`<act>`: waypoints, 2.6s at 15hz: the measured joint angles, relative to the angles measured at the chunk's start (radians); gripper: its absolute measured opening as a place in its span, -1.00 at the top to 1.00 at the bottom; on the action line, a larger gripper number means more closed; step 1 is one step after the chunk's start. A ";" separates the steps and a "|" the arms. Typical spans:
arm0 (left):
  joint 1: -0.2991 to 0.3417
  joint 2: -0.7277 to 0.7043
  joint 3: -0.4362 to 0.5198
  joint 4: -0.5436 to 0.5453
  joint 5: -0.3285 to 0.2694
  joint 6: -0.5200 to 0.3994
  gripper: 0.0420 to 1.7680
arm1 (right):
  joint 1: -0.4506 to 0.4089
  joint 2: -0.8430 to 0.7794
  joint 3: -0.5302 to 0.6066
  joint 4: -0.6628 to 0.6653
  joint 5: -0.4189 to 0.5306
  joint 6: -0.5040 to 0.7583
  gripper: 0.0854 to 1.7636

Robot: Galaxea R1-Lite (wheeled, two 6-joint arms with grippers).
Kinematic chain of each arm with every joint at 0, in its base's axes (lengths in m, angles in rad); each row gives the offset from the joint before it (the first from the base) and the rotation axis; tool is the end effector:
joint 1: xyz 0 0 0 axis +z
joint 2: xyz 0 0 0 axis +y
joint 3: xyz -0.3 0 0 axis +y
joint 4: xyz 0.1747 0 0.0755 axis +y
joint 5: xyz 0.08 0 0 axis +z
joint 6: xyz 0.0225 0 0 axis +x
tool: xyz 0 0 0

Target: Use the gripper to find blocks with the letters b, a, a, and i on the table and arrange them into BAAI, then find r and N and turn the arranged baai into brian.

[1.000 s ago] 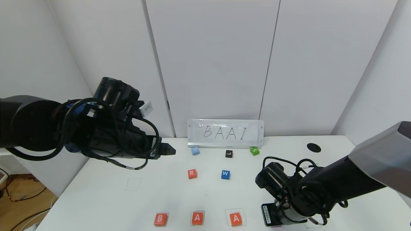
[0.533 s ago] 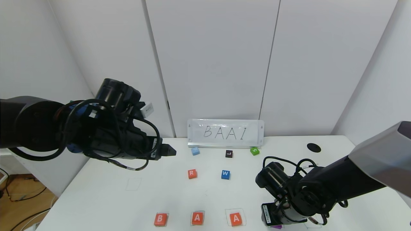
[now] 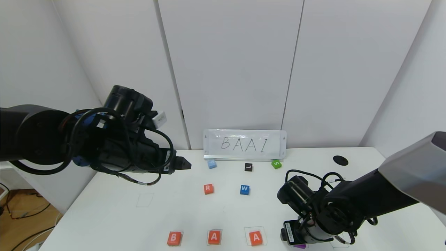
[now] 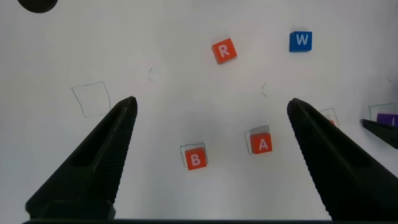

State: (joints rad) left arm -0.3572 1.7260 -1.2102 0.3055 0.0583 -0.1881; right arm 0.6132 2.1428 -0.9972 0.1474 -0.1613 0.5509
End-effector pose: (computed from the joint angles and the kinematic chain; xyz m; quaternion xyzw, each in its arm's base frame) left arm 0.2866 -0.1056 0.2009 -0.0032 0.4017 -0.0992 0.9104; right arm 0.2730 0.1877 0.0260 -0.0073 0.5854 0.0204 0.8105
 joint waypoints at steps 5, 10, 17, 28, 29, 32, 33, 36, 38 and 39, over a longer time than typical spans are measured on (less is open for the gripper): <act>-0.001 0.000 0.000 0.000 0.000 0.000 -0.94 | -0.003 -0.002 -0.001 -0.002 0.000 0.000 -0.83; 0.000 0.000 0.000 0.000 0.000 0.000 -0.94 | -0.003 -0.006 -0.001 -0.001 0.000 -0.007 -0.88; 0.000 0.000 0.000 0.000 -0.001 0.000 -0.94 | -0.010 -0.037 0.000 0.004 0.002 -0.019 -0.91; -0.006 -0.068 0.009 0.064 0.000 -0.002 -0.94 | -0.072 -0.285 0.028 0.084 0.009 -0.194 -0.92; -0.013 -0.088 0.011 0.082 0.000 -0.003 -0.94 | -0.080 -0.313 0.029 0.107 0.010 -0.206 -0.92; -0.042 -0.167 0.033 0.149 0.009 -0.006 -0.94 | -0.104 -0.410 0.042 0.160 0.011 -0.240 -0.92; -0.052 -0.198 0.046 0.167 0.009 -0.008 -0.94 | -0.109 -0.447 0.055 0.164 0.012 -0.251 -0.92; -0.079 -0.309 0.103 0.218 0.012 -0.012 -0.94 | -0.111 -0.563 0.091 0.186 0.017 -0.265 -0.93; -0.087 -0.396 0.135 0.270 0.012 -0.014 -0.94 | -0.105 -0.653 0.106 0.257 0.021 -0.265 -0.93; -0.089 -0.440 0.145 0.303 0.012 -0.013 -0.94 | -0.101 -0.699 0.109 0.291 0.023 -0.264 -0.93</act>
State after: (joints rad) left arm -0.4464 1.2864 -1.0655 0.6085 0.0702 -0.2015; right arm 0.5123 1.4443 -0.8881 0.4389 -0.1385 0.2870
